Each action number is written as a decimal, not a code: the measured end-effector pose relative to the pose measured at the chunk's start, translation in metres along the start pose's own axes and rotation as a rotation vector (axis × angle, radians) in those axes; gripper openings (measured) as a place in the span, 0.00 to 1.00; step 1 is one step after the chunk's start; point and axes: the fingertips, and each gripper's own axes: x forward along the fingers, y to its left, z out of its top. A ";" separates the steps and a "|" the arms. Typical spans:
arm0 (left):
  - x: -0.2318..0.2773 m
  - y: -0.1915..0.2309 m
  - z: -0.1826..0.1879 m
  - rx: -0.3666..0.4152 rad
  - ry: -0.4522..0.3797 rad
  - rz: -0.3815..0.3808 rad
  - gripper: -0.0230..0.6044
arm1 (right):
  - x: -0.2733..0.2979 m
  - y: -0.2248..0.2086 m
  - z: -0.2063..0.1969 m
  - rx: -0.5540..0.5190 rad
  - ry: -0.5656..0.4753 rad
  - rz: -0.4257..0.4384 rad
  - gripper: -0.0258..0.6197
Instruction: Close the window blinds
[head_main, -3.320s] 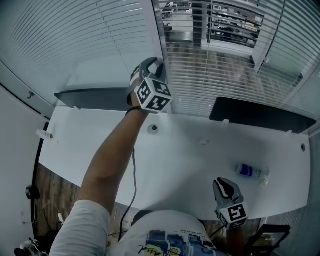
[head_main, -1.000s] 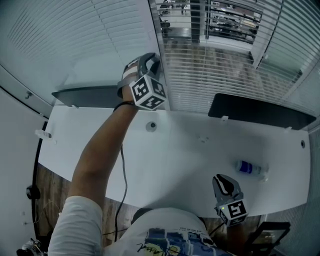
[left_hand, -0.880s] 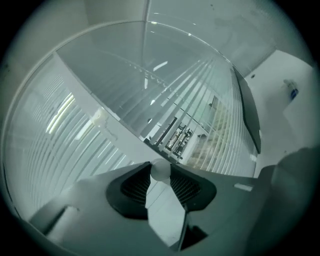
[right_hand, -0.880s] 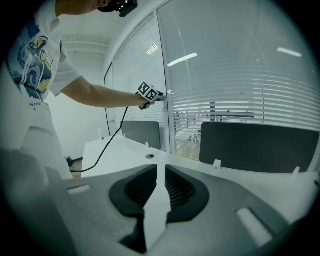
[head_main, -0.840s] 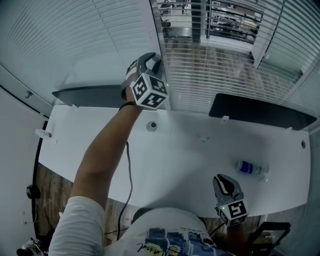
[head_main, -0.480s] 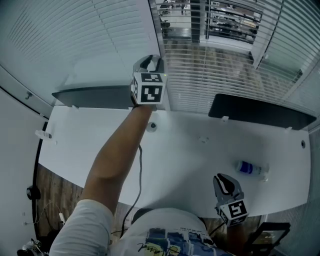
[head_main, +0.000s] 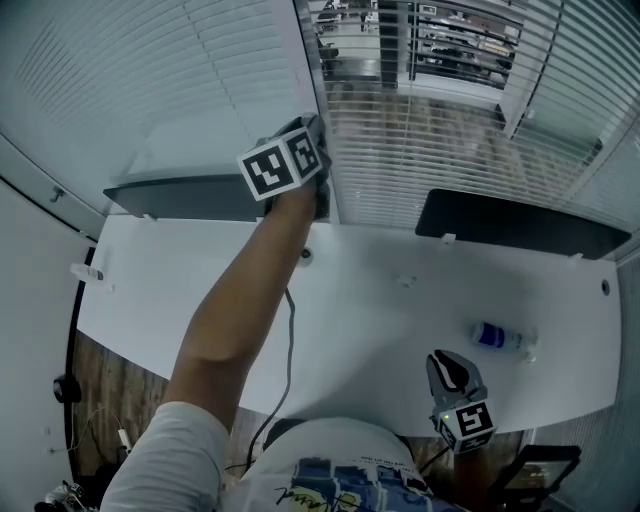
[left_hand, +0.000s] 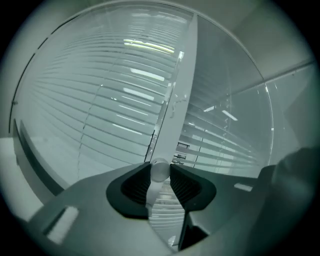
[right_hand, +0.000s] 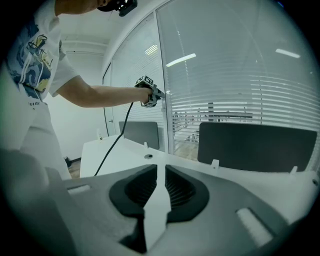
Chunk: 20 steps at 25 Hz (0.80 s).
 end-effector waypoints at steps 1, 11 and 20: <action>0.000 0.000 0.000 -0.024 0.002 -0.006 0.24 | 0.000 0.000 0.000 0.000 0.000 -0.002 0.10; -0.005 -0.002 0.003 0.134 0.001 0.003 0.24 | -0.013 0.005 -0.003 0.004 -0.009 -0.019 0.10; -0.045 -0.007 0.014 0.281 -0.032 -0.022 0.24 | -0.021 0.021 0.010 -0.032 -0.004 -0.030 0.10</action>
